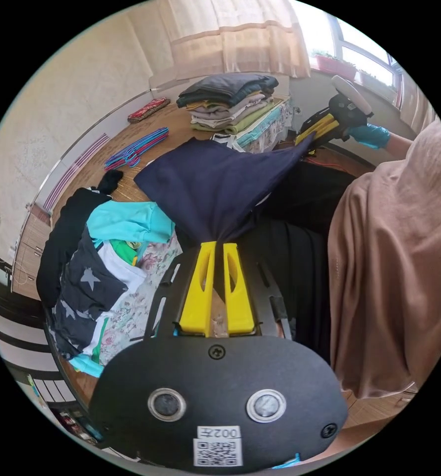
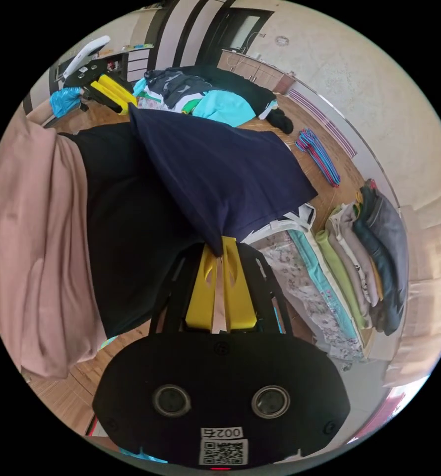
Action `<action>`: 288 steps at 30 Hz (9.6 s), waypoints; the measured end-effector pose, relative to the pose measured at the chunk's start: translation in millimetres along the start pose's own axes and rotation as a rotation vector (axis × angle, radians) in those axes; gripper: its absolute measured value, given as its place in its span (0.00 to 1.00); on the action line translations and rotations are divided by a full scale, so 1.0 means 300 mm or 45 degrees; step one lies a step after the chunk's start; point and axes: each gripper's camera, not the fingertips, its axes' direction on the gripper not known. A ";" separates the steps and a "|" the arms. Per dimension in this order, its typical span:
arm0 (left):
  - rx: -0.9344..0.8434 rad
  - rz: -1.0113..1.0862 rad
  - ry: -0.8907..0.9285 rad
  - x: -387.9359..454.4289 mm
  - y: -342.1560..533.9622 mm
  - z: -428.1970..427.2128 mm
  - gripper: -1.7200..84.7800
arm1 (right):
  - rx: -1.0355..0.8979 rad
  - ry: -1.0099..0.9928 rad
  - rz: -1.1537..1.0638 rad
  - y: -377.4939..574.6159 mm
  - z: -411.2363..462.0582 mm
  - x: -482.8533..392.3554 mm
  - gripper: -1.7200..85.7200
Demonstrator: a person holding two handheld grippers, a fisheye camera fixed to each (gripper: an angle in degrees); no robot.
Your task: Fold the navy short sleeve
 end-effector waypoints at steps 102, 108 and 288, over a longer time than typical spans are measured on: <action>0.094 0.277 -0.327 -0.074 -0.291 -0.294 0.01 | 0.120 0.347 0.250 -0.485 0.070 0.203 0.01; 0.200 0.050 -0.708 -0.379 -0.643 -0.380 0.01 | 0.236 0.586 0.259 -0.797 -0.068 0.599 0.01; 0.116 -0.416 0.343 -2.107 -2.295 1.346 0.01 | 0.281 -0.153 0.253 -1.713 1.217 2.376 0.19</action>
